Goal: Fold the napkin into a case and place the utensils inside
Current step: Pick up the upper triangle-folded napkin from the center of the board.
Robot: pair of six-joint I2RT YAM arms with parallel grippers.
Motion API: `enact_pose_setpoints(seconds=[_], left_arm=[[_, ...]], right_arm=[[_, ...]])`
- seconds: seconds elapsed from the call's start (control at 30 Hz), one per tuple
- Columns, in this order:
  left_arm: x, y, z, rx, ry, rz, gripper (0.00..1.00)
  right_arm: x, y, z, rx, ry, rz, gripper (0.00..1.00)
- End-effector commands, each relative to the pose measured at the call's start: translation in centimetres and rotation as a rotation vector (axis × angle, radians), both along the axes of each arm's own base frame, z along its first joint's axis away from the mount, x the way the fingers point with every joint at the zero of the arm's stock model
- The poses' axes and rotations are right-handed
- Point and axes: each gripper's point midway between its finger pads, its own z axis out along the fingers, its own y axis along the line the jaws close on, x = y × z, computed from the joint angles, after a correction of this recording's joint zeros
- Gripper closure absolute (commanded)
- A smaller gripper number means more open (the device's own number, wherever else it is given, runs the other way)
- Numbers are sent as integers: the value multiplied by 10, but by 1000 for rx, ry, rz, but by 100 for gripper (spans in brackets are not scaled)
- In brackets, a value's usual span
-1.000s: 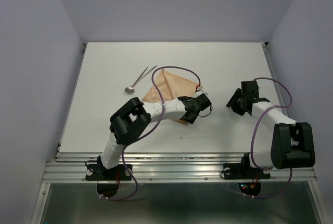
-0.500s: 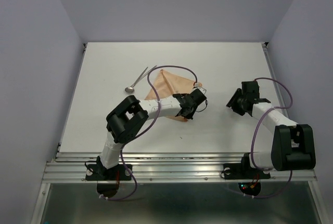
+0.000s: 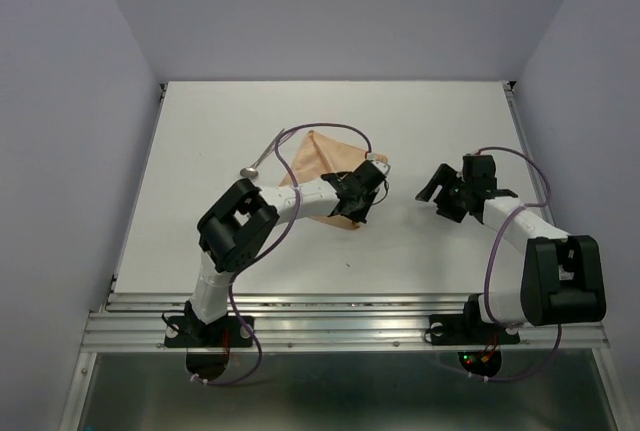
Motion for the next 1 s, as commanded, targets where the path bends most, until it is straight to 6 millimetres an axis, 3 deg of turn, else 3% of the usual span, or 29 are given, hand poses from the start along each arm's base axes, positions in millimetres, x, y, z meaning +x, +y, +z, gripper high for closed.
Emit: enact_pose_setpoints(seconds=[0.0,0.17,0.27,0.5,0.63,0.97], left_arm=[[-24,13,-1,16,82,-58,100],[-31,2,15,-65,110,-93,100],[-32,-2,22,-100,120,-98,100],[-32,-3,35,-136,118,-99,100],[-32,-4,46,-173,113,-105,100],[-23,6,56,-190,100,-107,100]], right_arm=[[17,36,15,119,-81,94,19],[35,71,22,204,-100,146,18],[47,93,15,239,-93,180,17],[69,102,1,280,-73,167,21],[74,103,-15,285,-30,142,27],[82,104,-27,295,-5,117,40]])
